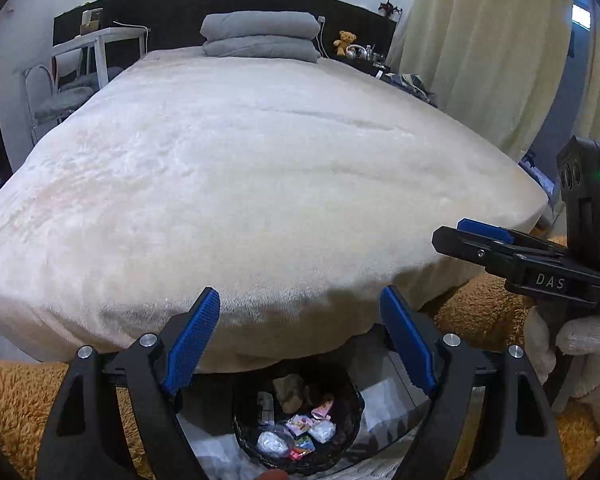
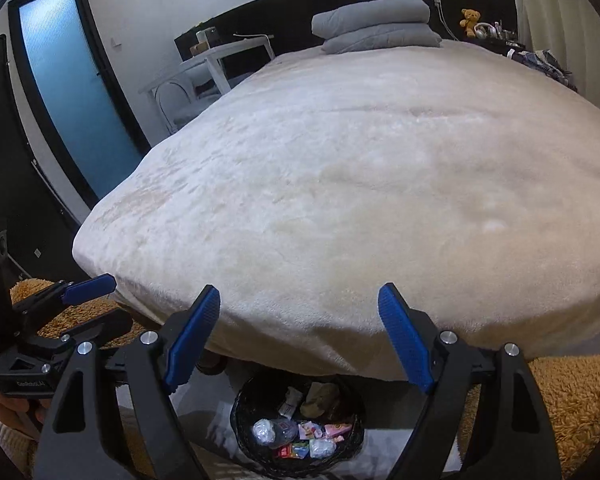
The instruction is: Collect trash
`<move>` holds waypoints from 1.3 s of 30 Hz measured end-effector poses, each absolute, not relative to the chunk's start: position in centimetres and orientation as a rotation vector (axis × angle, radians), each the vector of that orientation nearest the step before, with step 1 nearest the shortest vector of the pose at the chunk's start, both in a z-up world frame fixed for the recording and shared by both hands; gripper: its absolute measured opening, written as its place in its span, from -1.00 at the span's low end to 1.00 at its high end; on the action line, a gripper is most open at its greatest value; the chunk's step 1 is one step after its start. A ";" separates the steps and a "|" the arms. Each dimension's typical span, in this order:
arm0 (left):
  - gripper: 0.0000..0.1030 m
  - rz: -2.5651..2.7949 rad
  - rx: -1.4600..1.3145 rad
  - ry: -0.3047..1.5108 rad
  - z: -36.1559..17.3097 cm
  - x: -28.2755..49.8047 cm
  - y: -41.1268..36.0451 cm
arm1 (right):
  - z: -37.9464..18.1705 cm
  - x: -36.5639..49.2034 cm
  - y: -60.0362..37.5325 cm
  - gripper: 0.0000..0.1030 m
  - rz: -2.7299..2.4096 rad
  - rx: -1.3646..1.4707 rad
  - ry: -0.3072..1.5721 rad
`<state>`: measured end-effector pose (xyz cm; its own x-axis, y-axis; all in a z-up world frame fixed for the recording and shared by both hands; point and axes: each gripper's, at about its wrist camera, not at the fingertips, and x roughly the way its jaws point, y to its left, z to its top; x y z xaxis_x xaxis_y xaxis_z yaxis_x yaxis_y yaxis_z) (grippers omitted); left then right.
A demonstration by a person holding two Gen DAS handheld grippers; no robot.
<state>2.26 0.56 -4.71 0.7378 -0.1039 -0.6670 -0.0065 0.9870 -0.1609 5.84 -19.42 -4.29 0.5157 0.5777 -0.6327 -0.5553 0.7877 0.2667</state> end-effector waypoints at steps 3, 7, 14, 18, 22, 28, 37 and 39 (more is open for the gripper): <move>0.57 -0.047 -0.155 0.703 -4.3 2.0 0.7 | -3.5 5.3 -20.0 0.57 0.689 0.034 0.720; 0.57 -0.028 -0.168 0.657 -3.8 1.1 1.0 | -2.3 4.5 -20.7 0.57 0.682 0.046 0.633; 0.57 -0.035 -0.161 0.572 -2.6 -0.7 0.9 | -0.7 2.4 -21.3 0.65 0.673 0.001 0.507; 0.88 -0.036 -0.150 0.505 -1.8 -1.5 0.7 | -0.4 1.7 -21.5 0.94 0.664 -0.008 0.467; 0.88 -0.057 -0.152 0.498 -1.7 -1.6 0.6 | -0.2 1.4 -21.5 0.93 0.645 -0.025 0.437; 0.88 -0.048 -0.137 0.492 -1.6 -1.7 0.3 | -0.2 1.3 -21.5 0.93 0.643 -0.028 0.436; 0.88 -0.056 -0.118 0.498 -1.8 -1.6 -0.2 | -0.3 1.2 -21.3 0.93 0.640 -0.038 0.440; 0.88 -0.053 -0.118 0.498 -1.8 -1.6 -0.1 | -0.3 1.3 -21.2 0.93 0.640 -0.041 0.442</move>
